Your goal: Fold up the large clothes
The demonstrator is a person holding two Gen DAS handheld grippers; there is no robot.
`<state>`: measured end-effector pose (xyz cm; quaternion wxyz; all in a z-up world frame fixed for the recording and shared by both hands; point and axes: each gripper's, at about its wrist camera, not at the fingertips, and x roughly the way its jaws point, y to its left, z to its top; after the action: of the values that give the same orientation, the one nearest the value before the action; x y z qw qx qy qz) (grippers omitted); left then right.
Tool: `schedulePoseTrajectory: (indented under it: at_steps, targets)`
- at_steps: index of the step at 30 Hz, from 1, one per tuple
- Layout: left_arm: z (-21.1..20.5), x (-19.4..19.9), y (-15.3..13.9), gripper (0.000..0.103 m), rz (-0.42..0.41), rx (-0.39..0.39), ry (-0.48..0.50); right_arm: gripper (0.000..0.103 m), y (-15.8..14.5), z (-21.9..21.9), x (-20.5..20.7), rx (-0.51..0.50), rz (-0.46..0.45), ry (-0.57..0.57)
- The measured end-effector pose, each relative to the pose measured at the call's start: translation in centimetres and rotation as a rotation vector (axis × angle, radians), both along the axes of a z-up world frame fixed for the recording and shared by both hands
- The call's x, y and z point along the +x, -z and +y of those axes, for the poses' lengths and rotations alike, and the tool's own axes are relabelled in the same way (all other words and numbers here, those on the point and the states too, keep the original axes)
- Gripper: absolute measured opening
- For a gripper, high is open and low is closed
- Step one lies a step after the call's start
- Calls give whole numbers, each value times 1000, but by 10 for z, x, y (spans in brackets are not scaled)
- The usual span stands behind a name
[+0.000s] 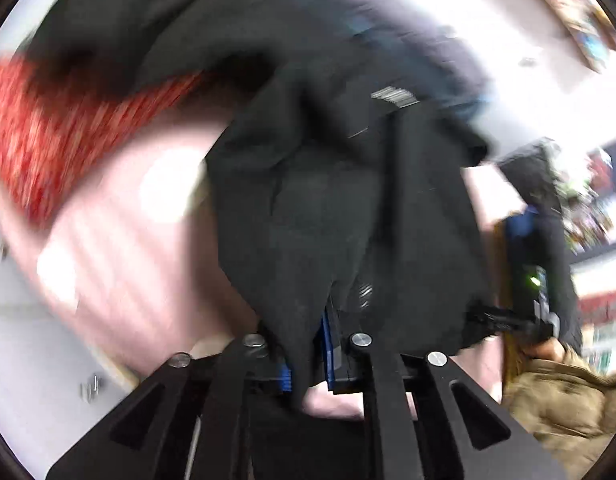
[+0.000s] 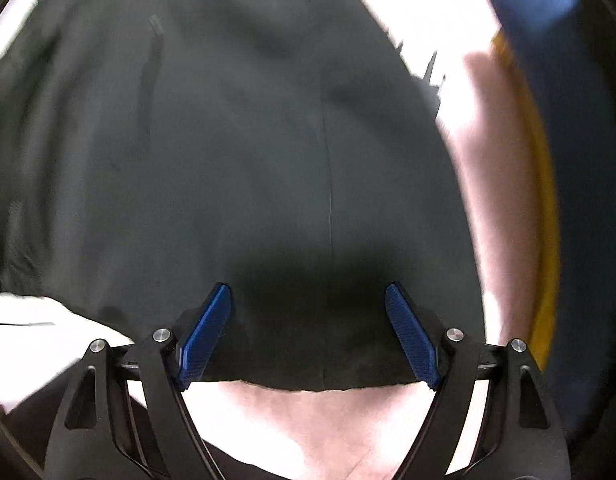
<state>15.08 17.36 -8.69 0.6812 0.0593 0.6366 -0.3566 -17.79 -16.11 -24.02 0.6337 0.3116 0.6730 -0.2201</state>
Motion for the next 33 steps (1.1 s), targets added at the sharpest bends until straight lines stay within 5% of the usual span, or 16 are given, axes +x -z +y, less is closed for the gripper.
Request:
schedulePoseTrajectory:
  at_steps: [2, 3, 4, 9, 12, 15, 24, 25, 27, 29, 33]
  targets:
    - [4, 6, 13, 45, 34, 27, -31, 36, -6, -3, -4, -17, -20, 15]
    - [8, 8, 17, 56, 28, 50, -43, 8, -13, -6, -7, 12, -53, 28]
    - [13, 8, 16, 67, 5, 65, -57, 4, -25, -10, -14, 10, -79, 49]
    - [40, 27, 4, 80, -64, 61, -151, 3, -90, -40, -79, -131, -105, 174]
    - [59, 48, 6, 86, -99, 86, -180, 3, -94, -45, -99, -228, 0, 146]
    - [60, 55, 19, 87, -106, 116, -174, 3, -84, -48, -109, -178, -4, 215]
    - [-19, 3, 77, 90, -37, 81, 48, 3, -76, -46, -106, -150, -6, 250]
    - [-30, -6, 84, 88, -8, 62, 60, 3, -76, -46, -106, -147, -4, 251]
    - [-53, -21, 94, 68, 23, 73, 108, 3, -77, -47, -105, -145, -1, 247]
    - [-74, -30, 86, 16, 31, 70, 164, 3, -79, -57, -100, -139, -6, 237]
    - [-72, -26, 12, 7, -19, -67, 199, 3, -100, -69, -102, -37, -90, 224]
